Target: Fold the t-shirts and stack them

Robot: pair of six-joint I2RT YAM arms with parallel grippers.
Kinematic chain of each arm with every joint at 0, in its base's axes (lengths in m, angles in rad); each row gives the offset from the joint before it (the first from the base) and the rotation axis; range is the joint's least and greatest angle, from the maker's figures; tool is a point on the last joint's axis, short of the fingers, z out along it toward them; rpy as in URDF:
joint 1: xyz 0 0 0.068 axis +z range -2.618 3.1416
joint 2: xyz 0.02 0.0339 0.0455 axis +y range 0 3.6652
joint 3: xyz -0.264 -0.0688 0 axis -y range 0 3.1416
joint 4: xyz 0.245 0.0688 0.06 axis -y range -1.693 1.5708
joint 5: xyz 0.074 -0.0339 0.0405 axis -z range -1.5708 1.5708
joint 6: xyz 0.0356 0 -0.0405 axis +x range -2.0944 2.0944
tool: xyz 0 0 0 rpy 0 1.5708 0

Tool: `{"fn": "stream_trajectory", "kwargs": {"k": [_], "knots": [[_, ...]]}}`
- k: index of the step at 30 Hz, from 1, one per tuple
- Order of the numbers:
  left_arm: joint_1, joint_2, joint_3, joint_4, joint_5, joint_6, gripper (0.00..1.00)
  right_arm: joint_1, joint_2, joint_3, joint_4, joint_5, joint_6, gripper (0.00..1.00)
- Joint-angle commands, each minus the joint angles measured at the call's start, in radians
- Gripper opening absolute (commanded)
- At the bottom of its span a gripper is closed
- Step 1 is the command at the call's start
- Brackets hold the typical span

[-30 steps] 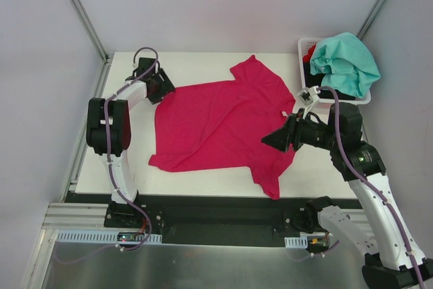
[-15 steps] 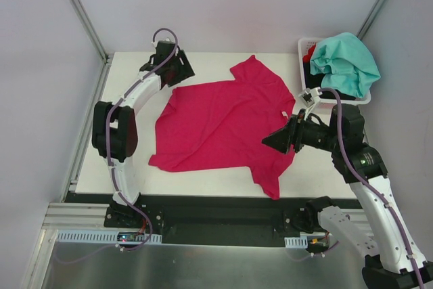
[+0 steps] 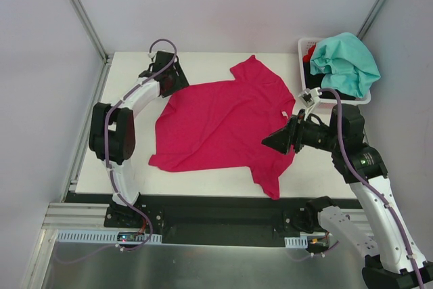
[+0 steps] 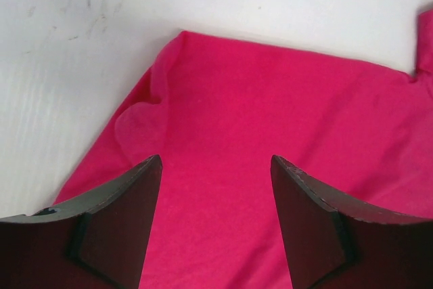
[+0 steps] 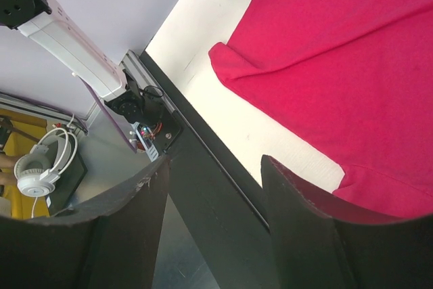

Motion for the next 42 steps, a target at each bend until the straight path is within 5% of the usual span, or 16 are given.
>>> {"fn": "stream_trajectory", "kwargs": {"k": [1,13,33,35,38,42], "knots": [[0.042,-0.006,-0.010,0.008,-0.026,-0.015,0.64,0.005,-0.012,0.053,-0.006,-0.025,-0.016,0.59],[0.120,0.053,-0.042,0.033,0.007,-0.055,0.61,0.006,-0.008,0.057,-0.010,-0.027,-0.019,0.60],[0.137,0.088,-0.103,0.105,0.084,-0.112,0.38,0.005,-0.003,0.057,-0.015,-0.028,-0.017,0.60],[0.137,0.087,-0.109,0.107,0.104,-0.115,0.31,0.005,-0.003,0.057,-0.015,-0.028,-0.019,0.60],[0.139,0.085,-0.115,0.110,0.107,-0.115,0.09,0.005,0.000,0.057,-0.015,-0.030,-0.017,0.61],[0.143,0.080,-0.122,0.111,0.112,-0.118,0.00,0.005,0.000,0.057,-0.013,-0.031,-0.016,0.61]]}}
